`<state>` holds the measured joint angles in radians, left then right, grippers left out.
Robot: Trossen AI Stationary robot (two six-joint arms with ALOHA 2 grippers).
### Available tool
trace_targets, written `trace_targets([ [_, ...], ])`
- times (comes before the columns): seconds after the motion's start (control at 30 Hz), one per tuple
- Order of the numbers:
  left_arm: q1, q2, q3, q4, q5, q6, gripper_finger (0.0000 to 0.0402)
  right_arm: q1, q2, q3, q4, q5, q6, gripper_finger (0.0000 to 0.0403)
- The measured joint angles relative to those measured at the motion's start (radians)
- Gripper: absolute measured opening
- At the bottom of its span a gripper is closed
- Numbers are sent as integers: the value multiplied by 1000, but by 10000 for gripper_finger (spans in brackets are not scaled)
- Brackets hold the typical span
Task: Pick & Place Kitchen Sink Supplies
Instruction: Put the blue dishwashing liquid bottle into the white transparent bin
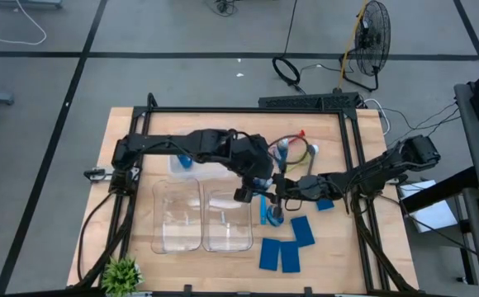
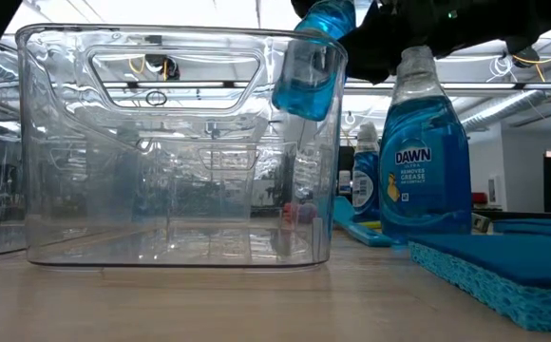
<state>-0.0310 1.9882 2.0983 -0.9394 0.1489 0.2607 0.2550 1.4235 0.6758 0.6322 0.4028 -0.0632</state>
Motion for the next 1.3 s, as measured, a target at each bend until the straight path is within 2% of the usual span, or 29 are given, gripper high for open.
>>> trace_targets([
  [0.47,-10,39,0,-53,1,-30,224,0,-5,0,5,-15,-6,107],
  [0.53,-10,38,0,-53,0,-30,215,0,-5,0,3,-15,-6,107],
  [0.67,-11,38,0,-54,0,-22,169,2,-6,0,0,-16,-6,107],
  [0.8,-11,37,0,-54,-5,-8,169,2,-6,0,-6,-15,-6,107],
  [0.93,-13,24,12,-89,-64,24,169,2,-7,0,-9,-15,3,107],
  [1.0,-11,3,22,-111,-90,45,169,1,-9,3,2,-13,10,132],
  [1.17,12,-120,23,-182,-143,38,169,0,-9,3,34,8,27,238],
  [1.3,72,-224,-11,-178,-202,7,169,8,-3,-3,29,-22,30,287],
])
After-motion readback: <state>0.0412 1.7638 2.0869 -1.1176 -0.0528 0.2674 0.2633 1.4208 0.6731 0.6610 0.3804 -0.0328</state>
